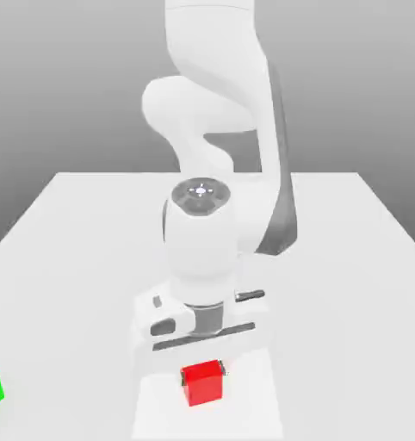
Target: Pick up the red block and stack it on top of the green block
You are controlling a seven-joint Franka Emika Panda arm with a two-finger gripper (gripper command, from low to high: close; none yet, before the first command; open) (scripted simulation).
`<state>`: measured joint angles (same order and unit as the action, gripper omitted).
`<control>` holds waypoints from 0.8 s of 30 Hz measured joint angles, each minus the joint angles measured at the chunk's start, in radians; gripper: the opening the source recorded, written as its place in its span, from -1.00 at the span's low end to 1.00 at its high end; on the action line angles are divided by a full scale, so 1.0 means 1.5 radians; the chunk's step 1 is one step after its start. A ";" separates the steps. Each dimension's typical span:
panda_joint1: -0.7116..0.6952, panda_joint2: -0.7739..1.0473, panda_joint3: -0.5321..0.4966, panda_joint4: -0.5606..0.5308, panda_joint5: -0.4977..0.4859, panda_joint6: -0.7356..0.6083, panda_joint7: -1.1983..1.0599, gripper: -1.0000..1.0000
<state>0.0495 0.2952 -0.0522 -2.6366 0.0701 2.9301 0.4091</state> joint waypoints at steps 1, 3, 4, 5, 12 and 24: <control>-0.002 0.006 0.002 0.001 0.001 0.006 -0.001 -1.00; 0.001 -0.019 -0.003 -0.003 -0.006 -0.015 0.004 -1.00; 0.003 -0.039 -0.006 -0.006 -0.012 -0.033 0.008 -1.00; 0.005 -0.061 -0.009 -0.009 -0.018 -0.052 0.013 -1.00; -0.072 -0.099 -0.073 0.064 -0.006 -0.169 -0.028 -1.00; -0.280 0.078 -0.152 0.257 0.108 -0.196 -0.182 1.00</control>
<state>-0.3699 0.4128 -0.2801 -2.2510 0.2326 2.6367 0.1354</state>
